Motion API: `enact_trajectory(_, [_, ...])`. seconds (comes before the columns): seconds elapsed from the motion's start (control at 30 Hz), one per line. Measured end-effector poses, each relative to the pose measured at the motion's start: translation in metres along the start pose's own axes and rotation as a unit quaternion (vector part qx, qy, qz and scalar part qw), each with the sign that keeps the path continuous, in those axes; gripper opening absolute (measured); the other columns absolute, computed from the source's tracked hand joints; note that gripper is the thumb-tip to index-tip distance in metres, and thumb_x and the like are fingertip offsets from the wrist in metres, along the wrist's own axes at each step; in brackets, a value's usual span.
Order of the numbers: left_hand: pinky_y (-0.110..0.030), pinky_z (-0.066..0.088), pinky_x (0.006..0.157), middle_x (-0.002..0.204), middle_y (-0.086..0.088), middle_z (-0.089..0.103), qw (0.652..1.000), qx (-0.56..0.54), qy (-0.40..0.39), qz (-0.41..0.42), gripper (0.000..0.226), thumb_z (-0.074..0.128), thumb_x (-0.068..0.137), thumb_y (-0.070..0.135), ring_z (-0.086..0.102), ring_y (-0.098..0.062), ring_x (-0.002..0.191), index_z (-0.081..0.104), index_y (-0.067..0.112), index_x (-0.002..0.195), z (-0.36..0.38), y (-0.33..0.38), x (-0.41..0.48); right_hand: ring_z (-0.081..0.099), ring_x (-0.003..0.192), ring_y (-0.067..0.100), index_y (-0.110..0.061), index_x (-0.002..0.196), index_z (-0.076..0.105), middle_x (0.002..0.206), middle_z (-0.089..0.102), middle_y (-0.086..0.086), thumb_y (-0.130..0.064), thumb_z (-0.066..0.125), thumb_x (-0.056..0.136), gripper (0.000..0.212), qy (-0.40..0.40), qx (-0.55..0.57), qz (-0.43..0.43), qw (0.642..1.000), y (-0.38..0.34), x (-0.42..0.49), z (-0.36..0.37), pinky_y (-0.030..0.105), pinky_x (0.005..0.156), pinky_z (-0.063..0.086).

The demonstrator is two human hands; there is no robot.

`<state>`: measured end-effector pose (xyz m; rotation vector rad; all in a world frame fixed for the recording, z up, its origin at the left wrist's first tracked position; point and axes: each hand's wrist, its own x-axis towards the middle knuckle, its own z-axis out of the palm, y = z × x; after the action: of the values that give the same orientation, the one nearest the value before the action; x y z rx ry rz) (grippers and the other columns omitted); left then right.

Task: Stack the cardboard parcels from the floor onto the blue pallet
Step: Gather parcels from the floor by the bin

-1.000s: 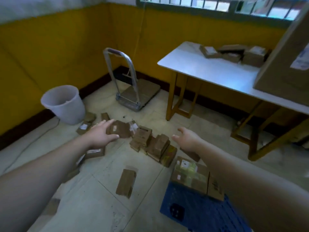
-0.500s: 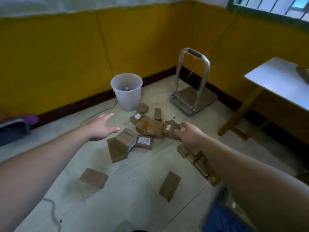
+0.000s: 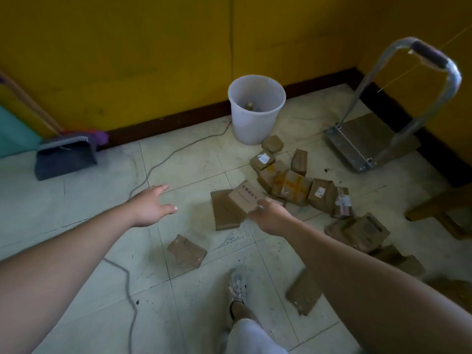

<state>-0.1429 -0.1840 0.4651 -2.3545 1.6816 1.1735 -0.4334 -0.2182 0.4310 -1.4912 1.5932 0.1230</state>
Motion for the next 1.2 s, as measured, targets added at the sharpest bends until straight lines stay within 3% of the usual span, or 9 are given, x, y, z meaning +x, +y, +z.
enact_trajectory(0.13, [-0.033, 0.021, 0.113, 0.156, -0.006, 0.021, 0.999, 0.003, -0.023, -0.044, 0.074, 0.062, 0.087, 0.039, 0.023, -0.023, 0.141, 0.023, 0.023, 0.149, -0.005, -0.038, 0.058, 0.055, 0.111, 0.03, -0.01, 0.135, 0.045, 0.128, 0.055, 0.015, -0.033, 0.047, 0.097, 0.045, -0.021, -0.034, 0.01, 0.999, -0.019, 0.063, 0.024, 0.035, 0.089, 0.043])
enact_trajectory(0.3, [-0.034, 0.022, 0.113, 0.156, -0.004, 0.021, 0.995, 0.001, -0.07, -0.07, 0.073, 0.062, 0.087, 0.039, 0.024, -0.024, 0.141, 0.024, 0.025, 0.148, 0.011, -0.084, 0.127, 0.057, 0.093, 0.017, -0.02, 0.142, 0.038, 0.128, 0.052, 0.009, -0.037, 0.048, 0.096, 0.05, -0.052, 0.002, 0.067, 0.996, -0.025, 0.123, 0.065, 0.024, 0.064, 0.048])
enact_trajectory(0.47, [-0.034, 0.026, 0.11, 0.155, -0.005, 0.023, 0.99, 0.02, -0.123, -0.063, 0.072, 0.06, 0.088, 0.039, 0.028, -0.025, 0.139, 0.024, 0.025, 0.149, 0.048, -0.139, 0.206, 0.052, 0.122, 0.027, -0.021, 0.148, 0.03, 0.147, 0.042, 0.01, -0.044, 0.05, 0.095, 0.061, -0.053, 0.047, 0.148, 0.986, -0.02, 0.184, 0.143, 0.039, 0.099, 0.046])
enact_trajectory(0.6, [-0.035, 0.027, 0.109, 0.155, -0.007, 0.022, 0.982, 0.039, -0.171, -0.064, 0.073, 0.06, 0.088, 0.039, 0.029, -0.027, 0.138, 0.023, 0.024, 0.148, 0.102, -0.195, 0.275, 0.044, 0.13, 0.028, -0.02, 0.148, 0.031, 0.149, 0.04, 0.01, -0.044, 0.051, 0.095, 0.061, -0.061, 0.101, 0.197, 0.973, -0.004, 0.243, 0.231, 0.036, 0.106, 0.038])
enact_trajectory(0.8, [-0.041, 0.03, 0.106, 0.154, -0.01, 0.025, 0.976, 0.007, -0.191, -0.099, 0.073, 0.06, 0.088, 0.041, 0.032, -0.033, 0.136, 0.021, 0.025, 0.148, 0.229, -0.271, 0.378, 0.057, 0.088, 0.015, -0.019, 0.149, 0.027, 0.136, 0.051, 0.011, -0.04, 0.052, 0.093, 0.065, -0.093, 0.179, 0.256, 0.946, 0.06, 0.349, 0.372, 0.015, 0.054, 0.041])
enact_trajectory(0.9, [-0.05, 0.025, 0.108, 0.156, -0.009, 0.019, 0.969, -0.038, -0.193, -0.15, 0.077, 0.055, 0.088, 0.052, 0.026, -0.035, 0.138, 0.014, 0.029, 0.149, 0.299, -0.302, 0.414, 0.053, 0.087, 0.016, -0.02, 0.151, 0.016, 0.138, 0.047, 0.011, -0.049, 0.052, 0.092, 0.074, -0.103, 0.255, 0.296, 0.915, 0.091, 0.391, 0.436, 0.026, 0.069, 0.045])
enact_trajectory(1.03, [-0.061, 0.021, 0.105, 0.155, -0.007, 0.02, 0.937, -0.118, -0.232, -0.232, 0.073, 0.033, 0.087, 0.069, 0.022, -0.035, 0.139, 0.018, 0.032, 0.148, 0.361, -0.324, 0.429, 0.056, 0.092, 0.024, -0.031, 0.142, 0.022, 0.112, 0.053, 0.006, -0.062, 0.047, 0.089, 0.066, -0.108, 0.436, 0.355, 0.82, 0.109, 0.413, 0.486, 0.047, 0.073, 0.051])
enact_trajectory(1.13, [-0.06, 0.03, 0.101, 0.148, -0.008, 0.033, 0.927, -0.165, -0.21, -0.261, 0.07, 0.034, 0.087, 0.068, 0.034, -0.033, 0.132, 0.028, 0.027, 0.143, 0.358, -0.314, 0.415, 0.058, 0.099, 0.028, -0.03, 0.143, 0.024, 0.127, 0.052, 0.009, -0.062, 0.04, 0.091, 0.062, -0.055, 0.462, 0.347, 0.814, 0.107, 0.4, 0.477, 0.047, 0.077, 0.052])
enact_trajectory(1.2, [-0.045, 0.046, 0.084, 0.13, -0.005, 0.046, 0.92, -0.221, -0.181, -0.267, 0.054, 0.04, 0.09, 0.061, 0.05, -0.027, 0.109, 0.035, 0.025, 0.13, 0.335, -0.288, 0.396, 0.056, 0.103, 0.029, -0.032, 0.141, 0.028, 0.13, 0.051, 0.008, -0.056, 0.036, 0.095, 0.053, 0.0, 0.447, 0.341, 0.827, 0.1, 0.377, 0.447, 0.05, 0.088, 0.05])
